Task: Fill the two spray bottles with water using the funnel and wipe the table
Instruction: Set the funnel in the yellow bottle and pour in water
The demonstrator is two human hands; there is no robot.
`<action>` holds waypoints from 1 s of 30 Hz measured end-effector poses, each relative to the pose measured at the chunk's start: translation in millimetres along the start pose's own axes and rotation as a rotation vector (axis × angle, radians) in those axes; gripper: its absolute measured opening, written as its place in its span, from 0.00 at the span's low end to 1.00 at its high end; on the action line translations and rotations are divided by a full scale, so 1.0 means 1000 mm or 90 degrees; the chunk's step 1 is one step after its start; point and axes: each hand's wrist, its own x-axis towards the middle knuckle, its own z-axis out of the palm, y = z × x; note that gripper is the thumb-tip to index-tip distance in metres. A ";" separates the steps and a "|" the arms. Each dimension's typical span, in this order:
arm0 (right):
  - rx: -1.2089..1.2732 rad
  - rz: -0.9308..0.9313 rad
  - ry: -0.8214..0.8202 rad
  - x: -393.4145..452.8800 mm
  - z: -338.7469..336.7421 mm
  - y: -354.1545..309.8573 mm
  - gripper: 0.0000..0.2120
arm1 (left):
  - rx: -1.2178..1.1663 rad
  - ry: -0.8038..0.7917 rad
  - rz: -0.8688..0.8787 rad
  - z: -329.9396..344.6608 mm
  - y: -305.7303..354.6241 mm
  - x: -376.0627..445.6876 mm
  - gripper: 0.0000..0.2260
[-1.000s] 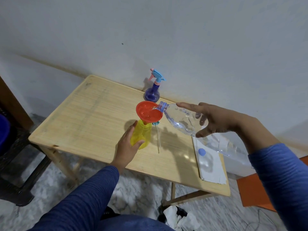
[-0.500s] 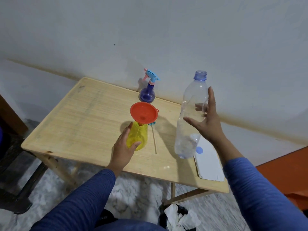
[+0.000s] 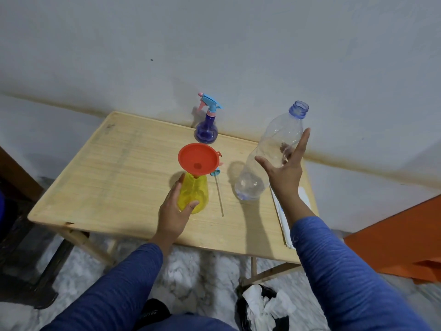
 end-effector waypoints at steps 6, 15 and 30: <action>-0.024 -0.020 0.015 -0.015 0.002 0.007 0.48 | -0.005 -0.003 0.013 0.001 -0.001 0.000 0.35; 0.039 -0.153 0.043 -0.066 0.026 -0.010 0.22 | -0.005 0.000 0.034 0.001 -0.002 0.000 0.34; 0.038 -0.144 -0.222 -0.068 0.069 -0.030 0.19 | 0.006 0.014 0.038 0.002 -0.004 0.001 0.34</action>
